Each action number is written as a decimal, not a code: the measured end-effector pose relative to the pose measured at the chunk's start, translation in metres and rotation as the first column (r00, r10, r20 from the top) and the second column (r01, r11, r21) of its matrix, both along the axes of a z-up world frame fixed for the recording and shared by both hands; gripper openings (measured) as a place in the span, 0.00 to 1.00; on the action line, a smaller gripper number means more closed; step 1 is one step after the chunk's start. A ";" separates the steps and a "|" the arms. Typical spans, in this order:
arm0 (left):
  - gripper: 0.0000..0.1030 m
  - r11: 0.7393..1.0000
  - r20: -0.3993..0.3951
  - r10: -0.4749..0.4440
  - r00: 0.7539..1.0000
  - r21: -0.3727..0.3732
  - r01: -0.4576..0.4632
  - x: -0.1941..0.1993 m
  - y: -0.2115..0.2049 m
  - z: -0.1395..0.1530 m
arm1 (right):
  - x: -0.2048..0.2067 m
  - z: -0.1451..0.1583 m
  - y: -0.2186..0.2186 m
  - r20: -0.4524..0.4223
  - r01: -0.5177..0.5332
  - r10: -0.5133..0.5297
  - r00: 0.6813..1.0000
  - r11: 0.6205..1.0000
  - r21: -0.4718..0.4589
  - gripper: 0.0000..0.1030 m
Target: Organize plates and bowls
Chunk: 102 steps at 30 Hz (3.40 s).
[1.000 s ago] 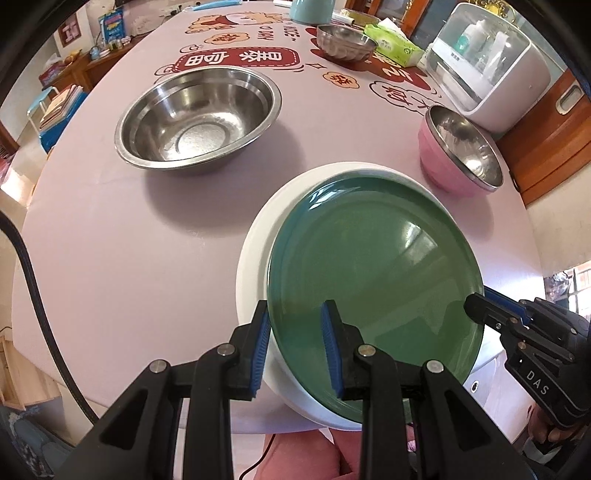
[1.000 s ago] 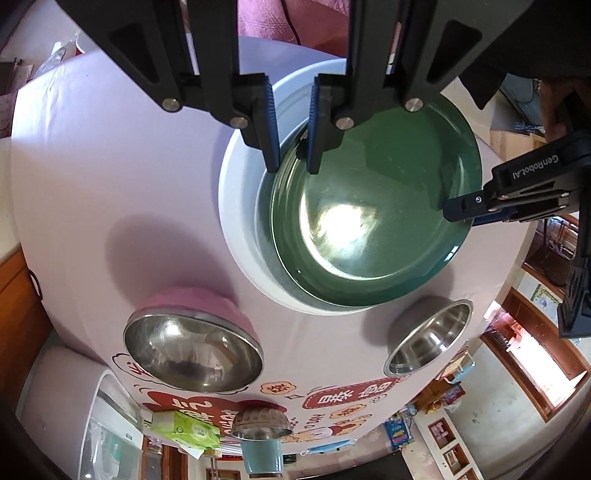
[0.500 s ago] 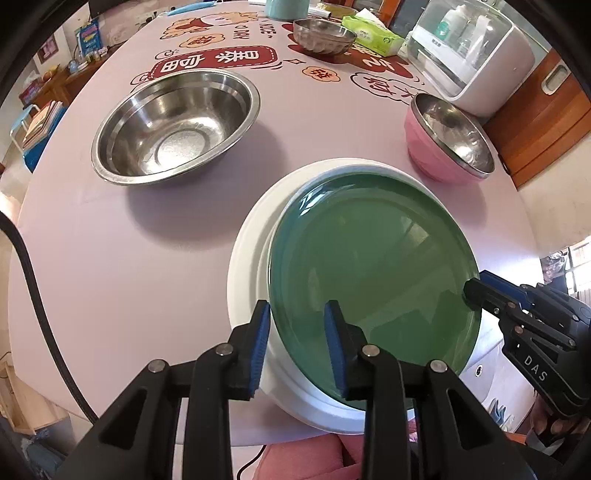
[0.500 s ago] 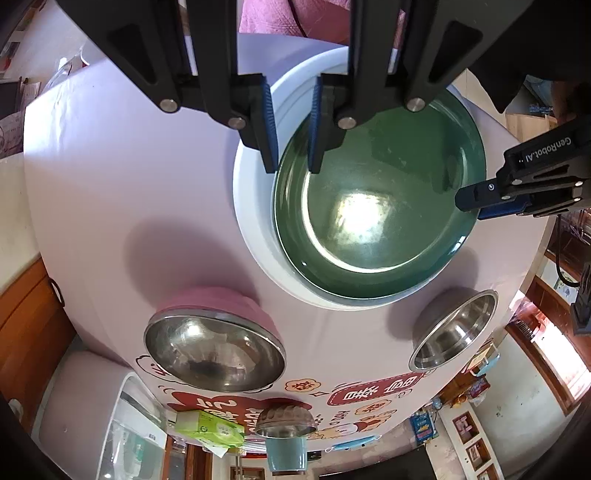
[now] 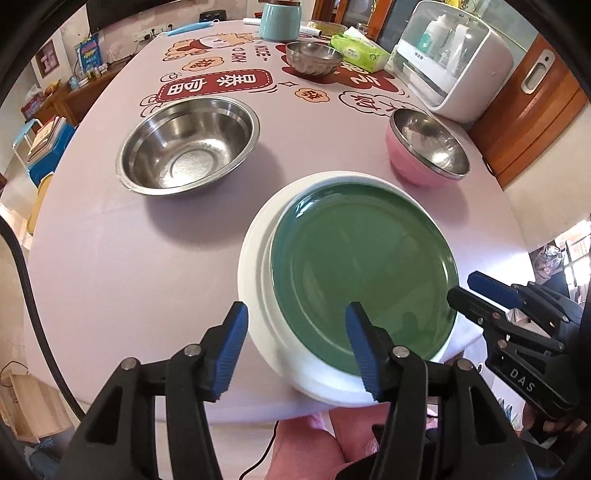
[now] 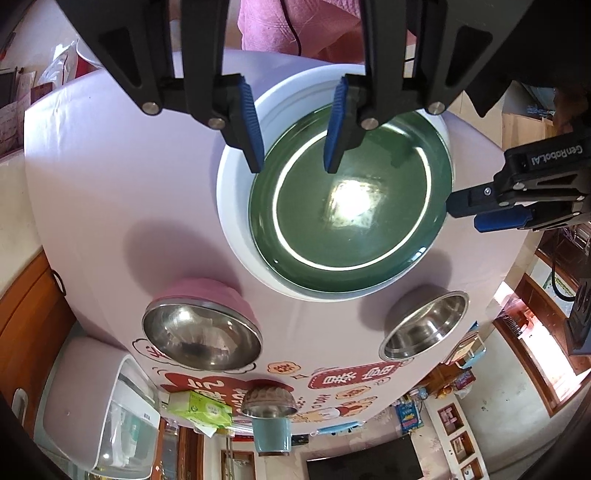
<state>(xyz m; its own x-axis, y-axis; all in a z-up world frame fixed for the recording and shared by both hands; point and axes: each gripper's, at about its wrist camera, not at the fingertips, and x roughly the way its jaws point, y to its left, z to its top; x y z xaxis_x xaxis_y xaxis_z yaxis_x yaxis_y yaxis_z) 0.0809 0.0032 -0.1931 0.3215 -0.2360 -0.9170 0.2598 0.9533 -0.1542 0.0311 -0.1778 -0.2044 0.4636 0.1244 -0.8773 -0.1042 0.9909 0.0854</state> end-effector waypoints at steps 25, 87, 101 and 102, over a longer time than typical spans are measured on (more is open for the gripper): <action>0.73 0.946 0.083 0.323 0.943 -0.020 -0.323 0.005 0.020 0.036 | 0.045 0.047 -0.022 0.211 -0.253 0.231 0.950 0.964 0.083 0.49; 0.64 0.951 -0.153 0.289 0.945 -0.063 -0.301 0.178 0.156 -0.046 | 0.200 -0.021 0.127 -0.128 -0.180 0.201 0.971 0.971 0.154 0.49; 0.30 0.954 -0.172 0.252 0.952 -0.118 -0.274 0.189 0.149 -0.056 | 0.208 -0.031 0.128 -0.148 -0.175 0.206 0.967 0.965 0.194 0.21; 0.27 0.956 -0.167 0.246 0.955 -0.121 -0.267 0.189 0.148 -0.056 | 0.208 -0.030 0.129 -0.145 -0.178 0.207 0.968 0.966 0.189 0.21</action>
<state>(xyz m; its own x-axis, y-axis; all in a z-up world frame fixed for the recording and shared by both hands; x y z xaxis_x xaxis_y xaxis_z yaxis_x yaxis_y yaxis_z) 0.2704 0.1509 -0.2491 0.2504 -0.2931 -0.9227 -0.0271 0.9506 -0.3093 0.2386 -0.0491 -0.2348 0.2688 0.3541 -0.8958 -0.2617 0.9218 0.2858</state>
